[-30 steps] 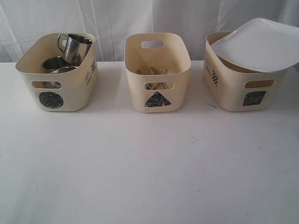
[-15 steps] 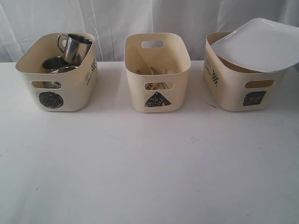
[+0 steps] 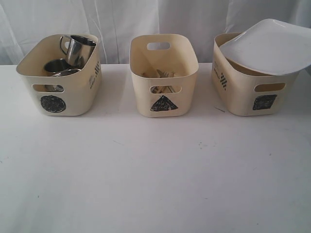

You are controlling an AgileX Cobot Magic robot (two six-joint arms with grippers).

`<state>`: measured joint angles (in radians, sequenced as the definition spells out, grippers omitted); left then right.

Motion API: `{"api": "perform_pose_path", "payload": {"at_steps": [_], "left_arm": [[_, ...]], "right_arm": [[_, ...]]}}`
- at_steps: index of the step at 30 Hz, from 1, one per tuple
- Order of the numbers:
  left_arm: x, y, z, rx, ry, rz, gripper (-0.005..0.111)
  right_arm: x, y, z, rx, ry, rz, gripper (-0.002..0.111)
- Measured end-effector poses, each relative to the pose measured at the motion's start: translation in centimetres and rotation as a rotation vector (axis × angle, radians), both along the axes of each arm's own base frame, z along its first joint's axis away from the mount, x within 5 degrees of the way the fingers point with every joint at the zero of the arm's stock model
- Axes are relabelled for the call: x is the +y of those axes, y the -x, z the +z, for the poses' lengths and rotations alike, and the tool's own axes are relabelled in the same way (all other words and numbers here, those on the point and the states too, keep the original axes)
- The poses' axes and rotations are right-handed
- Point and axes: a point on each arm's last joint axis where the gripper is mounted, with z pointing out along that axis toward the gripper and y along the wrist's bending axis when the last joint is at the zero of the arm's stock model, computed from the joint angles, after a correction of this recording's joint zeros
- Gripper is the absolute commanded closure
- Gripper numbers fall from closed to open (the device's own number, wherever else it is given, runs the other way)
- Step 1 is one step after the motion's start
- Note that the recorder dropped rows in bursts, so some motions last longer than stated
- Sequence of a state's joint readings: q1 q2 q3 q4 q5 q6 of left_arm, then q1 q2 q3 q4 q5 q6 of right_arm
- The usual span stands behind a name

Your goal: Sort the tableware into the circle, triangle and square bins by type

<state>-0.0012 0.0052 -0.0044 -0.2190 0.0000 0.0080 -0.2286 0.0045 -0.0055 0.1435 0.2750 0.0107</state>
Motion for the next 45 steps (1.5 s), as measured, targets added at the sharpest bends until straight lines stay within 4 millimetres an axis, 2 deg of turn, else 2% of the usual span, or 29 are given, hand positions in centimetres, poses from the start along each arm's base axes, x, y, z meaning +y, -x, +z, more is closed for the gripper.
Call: {"api": "perform_pose_path", "payload": {"at_steps": [14,22,32,45], "left_arm": [[0.00,0.00,0.00,0.000,0.000,0.000,0.069],[0.00,0.00,0.00,0.000,0.000,0.000,0.069],[0.00,0.00,0.00,0.000,0.000,0.000,0.069],[0.61,-0.02,0.00,0.000,0.000,0.107,0.069]], "right_arm": [[0.03,0.00,0.00,0.000,0.000,0.005,0.108],[0.63,-0.07,0.00,0.000,0.000,0.115,0.108],[0.71,-0.07,0.00,0.000,0.000,0.129,0.108],[0.71,-0.07,0.00,0.000,0.000,0.129,0.108]]}}
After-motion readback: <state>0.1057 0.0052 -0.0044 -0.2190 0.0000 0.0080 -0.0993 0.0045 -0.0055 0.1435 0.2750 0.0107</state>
